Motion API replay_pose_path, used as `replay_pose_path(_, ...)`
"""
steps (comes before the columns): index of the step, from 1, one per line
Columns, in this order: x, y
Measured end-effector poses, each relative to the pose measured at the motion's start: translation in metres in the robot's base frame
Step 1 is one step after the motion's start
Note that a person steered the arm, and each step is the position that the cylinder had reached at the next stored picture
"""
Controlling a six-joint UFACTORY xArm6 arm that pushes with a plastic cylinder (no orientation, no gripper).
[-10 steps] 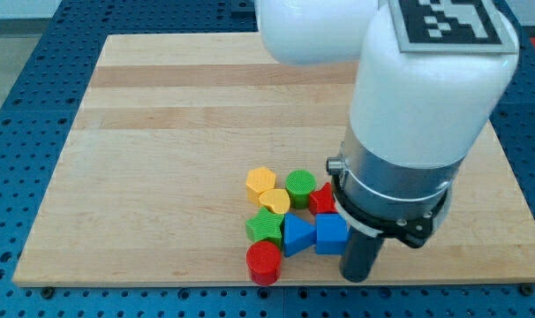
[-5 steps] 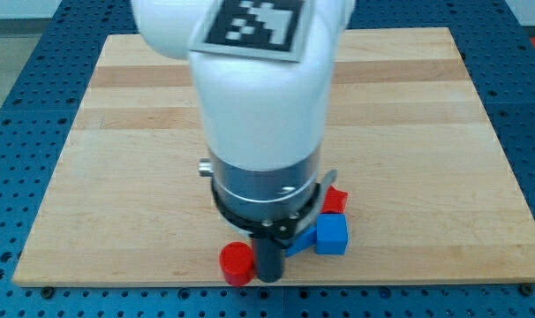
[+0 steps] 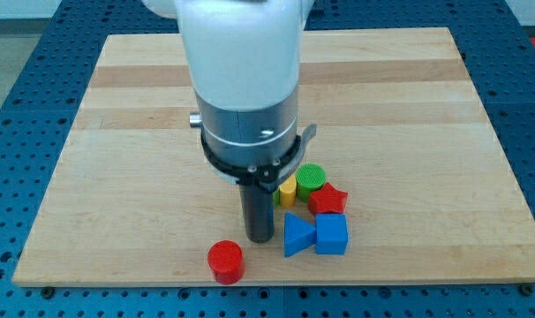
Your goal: Push the red circle towards the bottom left
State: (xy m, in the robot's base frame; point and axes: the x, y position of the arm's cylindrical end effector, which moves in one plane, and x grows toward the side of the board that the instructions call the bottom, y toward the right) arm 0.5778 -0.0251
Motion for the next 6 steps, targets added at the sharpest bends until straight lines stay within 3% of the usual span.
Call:
replay_pose_path(1, 0.033, 0.000)
replay_pose_path(4, 0.040, -0.032)
replay_pose_path(5, 0.035, -0.053)
replay_pose_path(6, -0.008, -0.053)
